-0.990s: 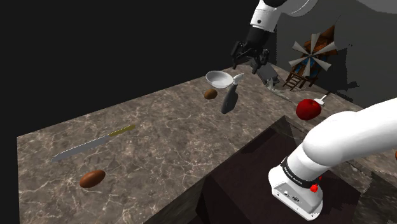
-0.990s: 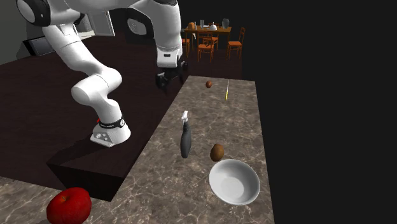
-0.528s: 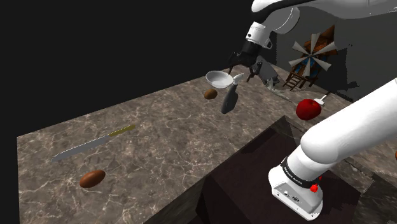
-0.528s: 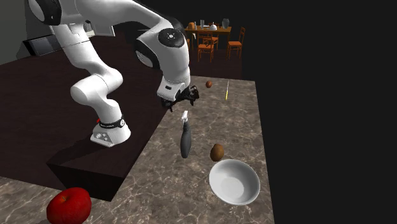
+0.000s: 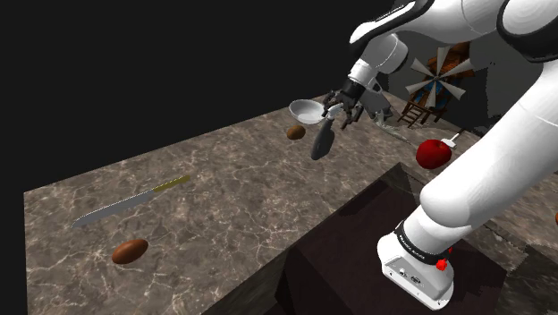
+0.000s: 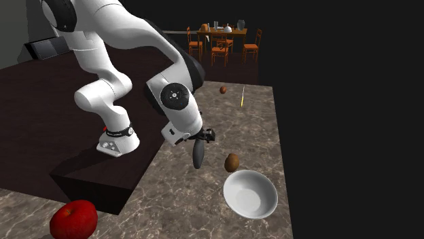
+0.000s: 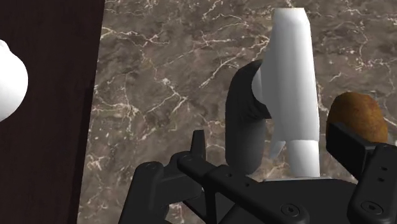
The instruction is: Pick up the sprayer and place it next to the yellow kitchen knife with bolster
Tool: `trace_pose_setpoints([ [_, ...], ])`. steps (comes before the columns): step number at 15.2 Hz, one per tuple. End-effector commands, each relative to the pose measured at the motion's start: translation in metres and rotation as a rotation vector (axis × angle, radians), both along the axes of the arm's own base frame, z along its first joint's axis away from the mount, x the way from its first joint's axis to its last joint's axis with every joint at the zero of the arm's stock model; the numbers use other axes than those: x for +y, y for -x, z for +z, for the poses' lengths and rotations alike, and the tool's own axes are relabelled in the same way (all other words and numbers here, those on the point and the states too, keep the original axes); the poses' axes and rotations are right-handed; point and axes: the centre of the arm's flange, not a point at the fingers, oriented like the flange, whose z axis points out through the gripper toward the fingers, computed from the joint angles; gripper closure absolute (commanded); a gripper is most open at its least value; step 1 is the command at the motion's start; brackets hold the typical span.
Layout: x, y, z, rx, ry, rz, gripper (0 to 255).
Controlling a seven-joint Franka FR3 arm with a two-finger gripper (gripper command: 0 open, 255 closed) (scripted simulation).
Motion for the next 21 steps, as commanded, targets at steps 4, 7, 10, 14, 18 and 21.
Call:
trace_pose_setpoints([
  [4, -0.001, 0.007, -0.029, 0.023, -0.016, -0.068, 0],
  [7, 0.008, 0.006, -0.043, 0.023, -0.016, -0.068, 0],
  [10, 0.012, 0.006, -0.05, 0.023, -0.016, -0.068, 0],
  [14, 0.012, 0.006, -0.05, 0.023, -0.016, -0.068, 0],
  [18, 0.012, 0.006, -0.05, 0.023, -0.016, -0.068, 255],
  [21, 0.012, 0.006, -0.05, 0.023, -0.016, -0.068, 255],
])
